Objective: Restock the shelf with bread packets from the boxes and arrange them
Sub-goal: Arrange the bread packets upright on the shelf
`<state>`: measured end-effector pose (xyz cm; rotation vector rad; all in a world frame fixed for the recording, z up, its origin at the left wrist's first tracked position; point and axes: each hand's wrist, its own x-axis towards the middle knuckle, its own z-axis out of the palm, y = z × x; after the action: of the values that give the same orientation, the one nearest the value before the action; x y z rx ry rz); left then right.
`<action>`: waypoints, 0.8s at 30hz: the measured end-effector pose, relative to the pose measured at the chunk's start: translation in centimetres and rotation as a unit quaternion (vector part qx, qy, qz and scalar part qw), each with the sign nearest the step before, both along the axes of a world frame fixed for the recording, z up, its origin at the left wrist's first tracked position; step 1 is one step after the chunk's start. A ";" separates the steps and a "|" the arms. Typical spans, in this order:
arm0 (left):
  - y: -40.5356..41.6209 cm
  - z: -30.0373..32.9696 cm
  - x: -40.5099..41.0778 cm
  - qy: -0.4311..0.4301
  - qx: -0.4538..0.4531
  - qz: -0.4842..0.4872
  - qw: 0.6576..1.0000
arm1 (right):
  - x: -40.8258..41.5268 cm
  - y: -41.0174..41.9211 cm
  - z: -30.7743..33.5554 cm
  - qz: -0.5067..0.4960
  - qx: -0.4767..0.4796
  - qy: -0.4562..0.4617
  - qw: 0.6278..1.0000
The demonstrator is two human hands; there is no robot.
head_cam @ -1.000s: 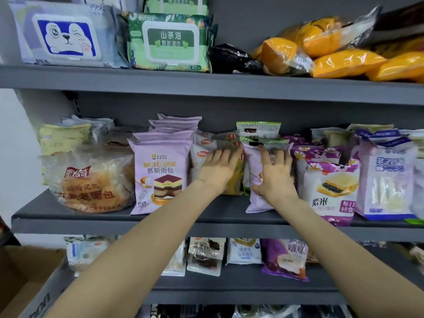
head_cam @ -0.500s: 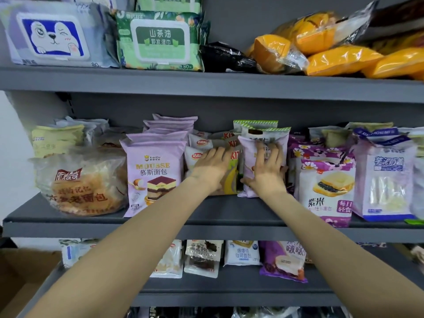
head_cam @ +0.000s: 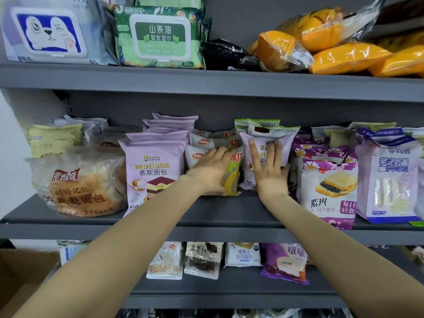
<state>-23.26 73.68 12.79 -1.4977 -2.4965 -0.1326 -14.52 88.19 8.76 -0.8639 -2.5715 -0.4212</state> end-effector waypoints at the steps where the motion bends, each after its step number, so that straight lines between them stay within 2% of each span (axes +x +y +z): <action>1: -0.1 0.3 0.2 -0.018 0.014 0.001 1.000 | 0.2 -0.2 0.3 -0.007 -0.006 -0.010 1.000; 4: 0.5 1.7 0.6 -0.090 0.095 0.030 0.991 | 0.4 0.1 1.3 0.042 -0.024 0.007 0.999; 7: 1.7 3.0 -0.1 -0.093 0.139 0.059 0.984 | 1.6 0.1 2.9 0.091 -0.046 -0.010 0.995; 9: 3.1 3.7 -1.2 -0.094 0.164 0.066 0.980 | 1.6 0.3 3.2 0.085 -0.030 -0.010 0.996; 11: 4.9 4.3 -2.6 -0.121 0.180 0.072 0.974 | 1.2 0.5 3.5 0.061 -0.045 -0.047 0.996; 13: 7.0 4.8 -3.8 -0.147 0.158 0.082 0.973 | 0.6 0.5 4.3 0.055 -0.063 -0.079 0.993; 20: 12.9 4.5 -8.7 -0.205 0.088 0.103 0.969 | -1.6 1.3 6.9 0.046 -0.043 -0.091 0.994; 24: 14.8 3.9 -11.4 -0.191 0.097 0.116 0.970 | -2.0 1.5 7.0 0.060 -0.064 -0.118 0.989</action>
<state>-34.61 88.45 16.72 -1.1814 -2.8295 -0.6605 -16.54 89.65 15.72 -0.7357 -2.8784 -0.3437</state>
